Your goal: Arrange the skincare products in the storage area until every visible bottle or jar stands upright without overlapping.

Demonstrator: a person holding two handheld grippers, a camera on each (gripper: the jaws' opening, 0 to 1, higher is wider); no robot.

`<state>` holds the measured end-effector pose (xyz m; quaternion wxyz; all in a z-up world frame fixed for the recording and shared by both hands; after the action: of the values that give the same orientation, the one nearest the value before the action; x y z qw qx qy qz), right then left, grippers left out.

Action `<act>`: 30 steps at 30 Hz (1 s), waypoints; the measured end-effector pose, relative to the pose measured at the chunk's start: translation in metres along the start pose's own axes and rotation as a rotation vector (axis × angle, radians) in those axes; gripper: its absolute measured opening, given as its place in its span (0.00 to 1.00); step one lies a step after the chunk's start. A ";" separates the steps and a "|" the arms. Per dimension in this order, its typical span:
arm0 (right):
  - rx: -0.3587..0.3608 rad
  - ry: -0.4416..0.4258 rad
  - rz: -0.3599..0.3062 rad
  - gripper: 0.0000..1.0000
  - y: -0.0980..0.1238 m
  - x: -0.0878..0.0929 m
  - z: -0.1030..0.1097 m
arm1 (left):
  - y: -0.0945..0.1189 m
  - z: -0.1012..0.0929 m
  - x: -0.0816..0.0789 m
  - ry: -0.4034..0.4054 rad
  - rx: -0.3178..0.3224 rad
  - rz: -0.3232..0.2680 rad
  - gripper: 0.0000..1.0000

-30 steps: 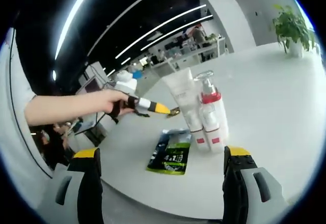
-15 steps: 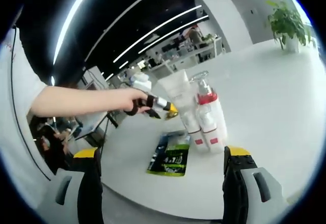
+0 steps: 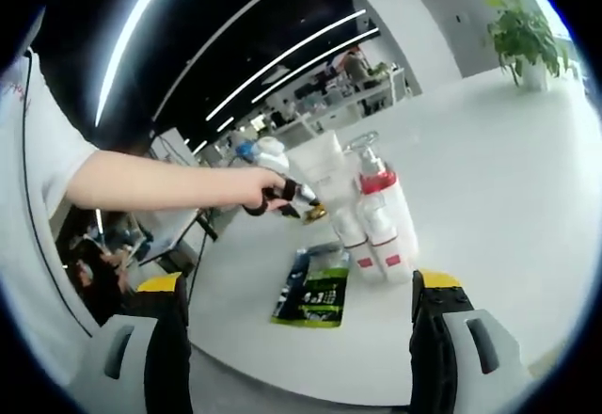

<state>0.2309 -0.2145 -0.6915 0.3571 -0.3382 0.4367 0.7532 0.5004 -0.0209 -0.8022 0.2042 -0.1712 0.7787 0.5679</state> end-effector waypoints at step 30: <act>-0.005 0.008 0.008 0.97 -0.001 0.001 0.000 | 0.018 0.006 -0.001 -0.115 -0.027 -0.032 0.40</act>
<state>0.2313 -0.2133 -0.6930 0.3515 -0.3403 0.4376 0.7544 0.4931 -0.0094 -0.7886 0.2554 -0.1534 0.7553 0.5838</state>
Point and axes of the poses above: the point that each gripper's makers call its tool centre point, and the gripper's own axes: y roughly backward along the fingers, z roughly to its left, x roughly out of its underside, the point moved 2 cm from there along y, roughly backward along the fingers, and after that the axes turned 14 degrees about x, right-handed, at the moved point
